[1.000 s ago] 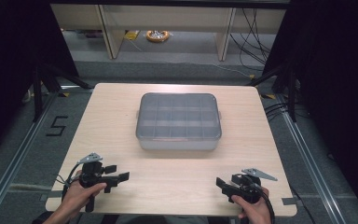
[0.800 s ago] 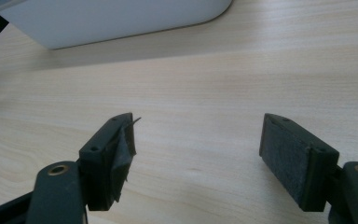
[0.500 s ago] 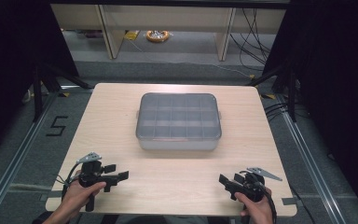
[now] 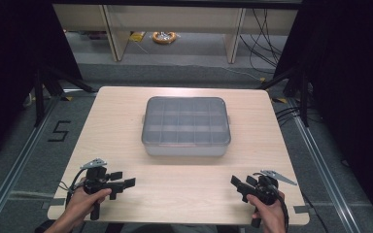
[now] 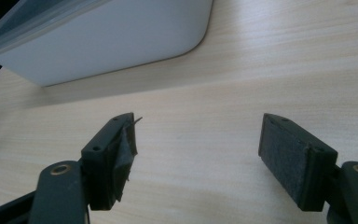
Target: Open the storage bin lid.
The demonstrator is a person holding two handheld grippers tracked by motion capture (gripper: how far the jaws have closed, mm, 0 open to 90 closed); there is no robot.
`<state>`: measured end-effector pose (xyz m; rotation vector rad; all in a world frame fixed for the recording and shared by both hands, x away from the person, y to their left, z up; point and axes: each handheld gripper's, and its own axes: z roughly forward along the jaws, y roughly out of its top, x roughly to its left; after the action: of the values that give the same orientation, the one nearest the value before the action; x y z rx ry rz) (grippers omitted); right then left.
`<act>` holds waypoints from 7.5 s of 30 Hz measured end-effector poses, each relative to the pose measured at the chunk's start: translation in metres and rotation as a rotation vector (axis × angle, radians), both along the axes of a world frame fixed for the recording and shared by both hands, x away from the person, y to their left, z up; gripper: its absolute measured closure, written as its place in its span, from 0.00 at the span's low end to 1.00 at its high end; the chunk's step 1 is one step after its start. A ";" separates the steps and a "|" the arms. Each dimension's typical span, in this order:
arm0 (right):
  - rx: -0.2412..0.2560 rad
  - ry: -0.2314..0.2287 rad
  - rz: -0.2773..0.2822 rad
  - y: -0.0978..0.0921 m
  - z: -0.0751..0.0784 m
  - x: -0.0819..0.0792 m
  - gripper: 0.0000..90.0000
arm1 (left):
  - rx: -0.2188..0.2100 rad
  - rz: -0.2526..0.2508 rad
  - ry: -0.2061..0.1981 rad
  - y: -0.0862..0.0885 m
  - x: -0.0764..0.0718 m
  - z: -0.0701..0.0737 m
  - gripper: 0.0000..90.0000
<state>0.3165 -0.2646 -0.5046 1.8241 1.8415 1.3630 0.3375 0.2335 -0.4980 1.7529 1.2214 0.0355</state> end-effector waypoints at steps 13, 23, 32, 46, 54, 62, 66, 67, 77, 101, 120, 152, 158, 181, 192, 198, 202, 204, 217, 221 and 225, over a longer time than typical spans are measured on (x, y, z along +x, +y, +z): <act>0.136 0.077 -0.060 -0.006 0.008 0.010 0.31 | -0.044 0.029 0.040 0.002 0.016 0.002 0.26; 0.166 0.043 -0.063 -0.017 0.020 0.035 0.32 | -0.051 0.048 0.011 -0.001 0.031 0.011 0.26; 0.152 0.011 -0.051 -0.023 0.025 0.054 0.32 | -0.044 0.048 0.014 -0.007 0.046 0.013 0.27; 0.176 -0.006 -0.066 -0.019 0.041 0.081 0.31 | -0.056 0.047 -0.012 -0.009 0.068 0.025 0.25; 0.203 -0.004 -0.064 -0.014 0.046 0.099 0.28 | -0.052 0.064 -0.020 -0.012 0.082 0.029 0.21; 0.176 -0.027 -0.083 -0.018 0.046 0.105 0.21 | -0.052 0.095 -0.028 -0.013 0.092 0.033 0.16; 0.212 -0.025 -0.097 -0.020 0.052 0.111 0.21 | -0.073 0.100 -0.037 -0.015 0.100 0.038 0.16; 0.223 -0.024 -0.092 -0.020 0.052 0.112 0.21 | -0.070 0.101 -0.043 -0.016 0.102 0.039 0.16; 0.245 -0.016 -0.091 -0.007 0.053 0.135 0.29 | -0.080 0.123 -0.045 -0.021 0.133 0.055 0.17; 0.229 0.007 -0.030 0.013 0.039 0.181 0.40 | -0.087 0.143 0.026 -0.032 0.187 0.042 0.24; 0.235 -0.012 -0.058 0.021 0.030 0.194 0.62 | -0.072 0.129 0.033 -0.040 0.203 0.032 0.49; 0.284 -0.168 -0.111 0.024 0.071 0.165 0.75 | -0.127 0.161 -0.098 -0.032 0.169 0.074 0.69; 0.276 -0.176 -0.114 0.021 0.076 0.153 0.75 | -0.141 0.133 -0.106 -0.033 0.157 0.082 0.68; 0.271 -0.159 -0.109 0.013 0.073 0.097 0.74 | -0.120 0.076 -0.114 -0.038 0.114 0.075 0.70; 0.233 -0.155 -0.084 0.014 0.062 0.080 0.73 | -0.086 0.049 -0.116 -0.034 0.084 0.064 0.70; 0.228 -0.132 -0.092 0.010 0.055 0.064 0.72 | -0.086 0.021 -0.107 -0.037 0.071 0.058 0.69; 0.230 -0.110 -0.100 0.010 0.052 0.057 0.72 | -0.083 0.012 -0.098 -0.037 0.065 0.055 0.69; 0.253 -0.106 -0.104 0.011 0.051 0.053 0.72 | -0.084 0.010 -0.096 -0.036 0.063 0.053 0.69; 0.244 -0.088 -0.076 0.016 0.042 0.026 0.72 | -0.063 -0.009 -0.066 -0.030 0.039 0.034 0.69; 0.208 -0.105 -0.032 0.014 0.030 0.018 0.72 | -0.048 -0.022 -0.048 -0.030 0.031 0.026 0.69; 0.209 -0.088 -0.034 0.016 0.029 0.011 0.72 | -0.039 -0.017 -0.051 -0.029 0.024 0.023 0.69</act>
<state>0.3278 -0.2484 -0.4760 1.8483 1.6718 1.6499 0.3618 0.2048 -0.4749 1.7178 1.1633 0.0458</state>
